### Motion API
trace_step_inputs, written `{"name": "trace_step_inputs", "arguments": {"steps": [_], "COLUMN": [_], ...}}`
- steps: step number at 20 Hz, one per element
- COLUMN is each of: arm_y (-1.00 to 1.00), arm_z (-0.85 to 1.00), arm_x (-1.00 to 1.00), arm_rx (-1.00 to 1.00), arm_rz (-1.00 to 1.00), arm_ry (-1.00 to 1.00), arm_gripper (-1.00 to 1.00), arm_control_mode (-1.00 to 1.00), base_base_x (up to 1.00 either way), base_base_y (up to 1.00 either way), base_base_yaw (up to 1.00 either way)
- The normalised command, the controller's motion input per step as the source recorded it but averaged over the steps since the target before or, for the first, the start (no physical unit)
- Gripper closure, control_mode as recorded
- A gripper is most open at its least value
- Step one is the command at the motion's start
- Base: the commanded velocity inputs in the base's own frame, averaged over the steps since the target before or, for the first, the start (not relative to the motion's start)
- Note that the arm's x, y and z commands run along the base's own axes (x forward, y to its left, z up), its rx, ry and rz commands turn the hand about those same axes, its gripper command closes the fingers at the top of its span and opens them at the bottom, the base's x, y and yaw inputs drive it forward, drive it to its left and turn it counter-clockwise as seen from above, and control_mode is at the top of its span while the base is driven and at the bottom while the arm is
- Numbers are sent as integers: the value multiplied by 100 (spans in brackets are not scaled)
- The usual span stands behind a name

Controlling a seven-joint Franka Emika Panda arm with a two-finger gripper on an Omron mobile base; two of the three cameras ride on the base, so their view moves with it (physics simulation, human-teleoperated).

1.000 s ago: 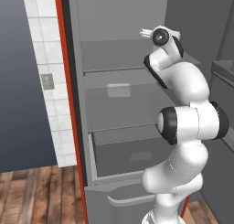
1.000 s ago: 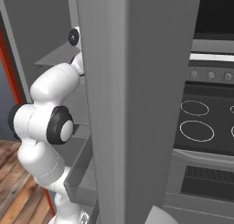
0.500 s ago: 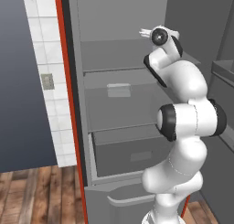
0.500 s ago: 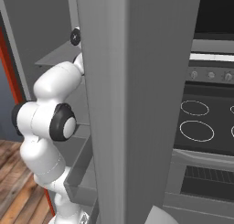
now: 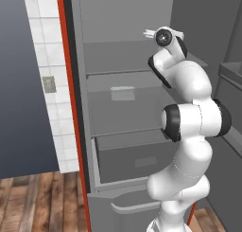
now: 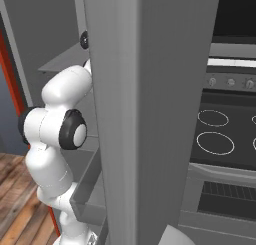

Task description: Take out the milk from the fridge and place it on the tray on the counter. Then take the sugar cube near the tray and place it in the tray.

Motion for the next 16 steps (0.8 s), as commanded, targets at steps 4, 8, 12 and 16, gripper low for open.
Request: {"name": "trace_step_inputs", "arguments": {"steps": [4, 8, 12, 16], "arm_y": [-21, -6, -2, 1], "arm_z": [0, 0, 0, 0], "arm_x": [0, 0, 0, 0], "arm_rx": [0, 0, 0, 0], "arm_rz": [0, 0, 0, 0], "arm_ry": [0, 0, 0, 0], "arm_gripper": [-100, 100, 100, 100], "arm_control_mode": [-100, -100, -100, -100], "base_base_x": [0, 0, 0, 0], "base_base_y": [0, 0, 0, 0], "base_base_yaw": [0, 0, 0, 0]}}
